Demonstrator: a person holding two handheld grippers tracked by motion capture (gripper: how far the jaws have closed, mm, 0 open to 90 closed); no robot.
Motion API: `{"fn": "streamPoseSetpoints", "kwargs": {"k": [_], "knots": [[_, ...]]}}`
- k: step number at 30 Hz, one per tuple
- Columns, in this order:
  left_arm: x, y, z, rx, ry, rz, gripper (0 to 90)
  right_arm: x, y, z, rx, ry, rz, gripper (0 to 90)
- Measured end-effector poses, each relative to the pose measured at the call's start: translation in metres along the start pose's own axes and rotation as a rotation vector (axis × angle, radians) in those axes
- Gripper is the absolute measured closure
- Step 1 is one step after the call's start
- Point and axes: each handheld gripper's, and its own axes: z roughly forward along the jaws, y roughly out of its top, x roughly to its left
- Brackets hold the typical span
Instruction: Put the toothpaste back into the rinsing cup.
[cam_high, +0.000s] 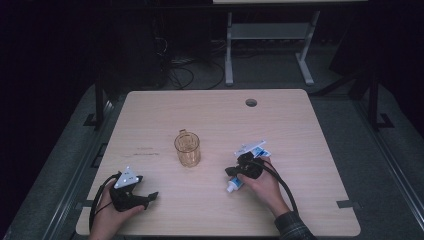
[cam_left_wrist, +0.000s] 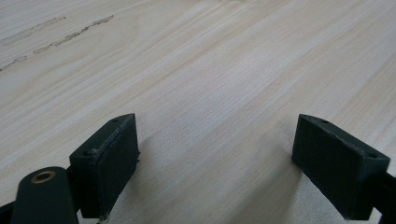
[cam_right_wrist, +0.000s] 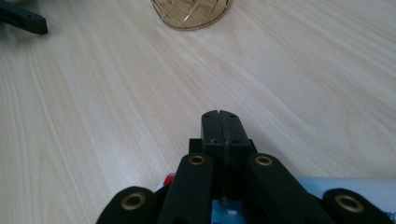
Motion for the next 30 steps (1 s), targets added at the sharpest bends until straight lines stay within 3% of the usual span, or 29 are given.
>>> {"fn": "streamPoseSetpoints", "kwargs": {"k": [18, 30], "knots": [[0.000, 0.000, 0.000, 0.000, 0.000, 0.000, 13.6, 0.002, -0.008, -0.006, 0.012, -0.013, -0.010, 90.0], [0.000, 0.000, 0.000, 0.000, 0.000, 0.001, 13.6, 0.003, -0.023, -0.024, 0.023, -0.039, 0.003, 90.0]]}}
